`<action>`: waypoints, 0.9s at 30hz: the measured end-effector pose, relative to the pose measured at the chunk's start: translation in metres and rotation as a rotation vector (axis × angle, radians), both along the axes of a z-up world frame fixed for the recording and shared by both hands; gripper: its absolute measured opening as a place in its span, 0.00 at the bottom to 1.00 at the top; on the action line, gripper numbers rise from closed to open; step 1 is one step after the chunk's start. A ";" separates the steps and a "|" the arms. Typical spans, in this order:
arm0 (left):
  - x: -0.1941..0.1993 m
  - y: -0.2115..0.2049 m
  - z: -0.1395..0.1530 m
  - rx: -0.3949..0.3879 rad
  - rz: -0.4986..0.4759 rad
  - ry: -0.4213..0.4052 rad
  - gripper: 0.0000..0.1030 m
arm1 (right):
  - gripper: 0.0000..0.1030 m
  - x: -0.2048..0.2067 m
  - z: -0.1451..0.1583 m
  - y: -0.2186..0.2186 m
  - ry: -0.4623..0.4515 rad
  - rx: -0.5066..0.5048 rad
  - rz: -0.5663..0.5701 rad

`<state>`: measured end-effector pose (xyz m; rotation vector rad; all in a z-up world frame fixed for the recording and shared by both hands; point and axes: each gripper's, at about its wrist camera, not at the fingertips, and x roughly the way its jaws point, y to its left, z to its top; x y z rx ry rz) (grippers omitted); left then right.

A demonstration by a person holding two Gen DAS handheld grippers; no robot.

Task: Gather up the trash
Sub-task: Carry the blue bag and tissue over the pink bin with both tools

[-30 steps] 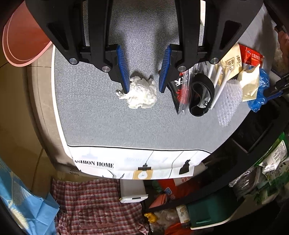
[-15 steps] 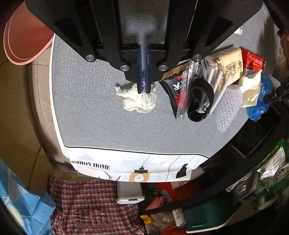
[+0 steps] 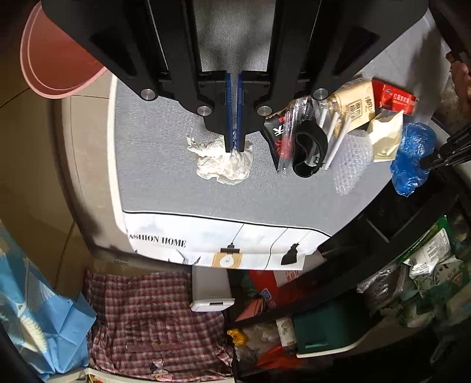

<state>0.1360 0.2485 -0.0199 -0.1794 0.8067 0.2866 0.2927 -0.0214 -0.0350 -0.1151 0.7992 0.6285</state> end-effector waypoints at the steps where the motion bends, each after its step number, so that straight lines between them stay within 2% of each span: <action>1: -0.001 -0.001 0.001 0.000 0.001 -0.005 0.00 | 0.03 -0.002 0.003 -0.002 -0.003 0.002 -0.001; 13: -0.022 -0.015 0.028 0.029 -0.001 -0.088 0.00 | 0.03 -0.047 0.047 -0.027 -0.078 0.010 0.007; 27: -0.047 -0.042 0.052 0.000 -0.045 -0.151 0.00 | 0.03 -0.113 0.080 -0.078 -0.129 0.053 -0.037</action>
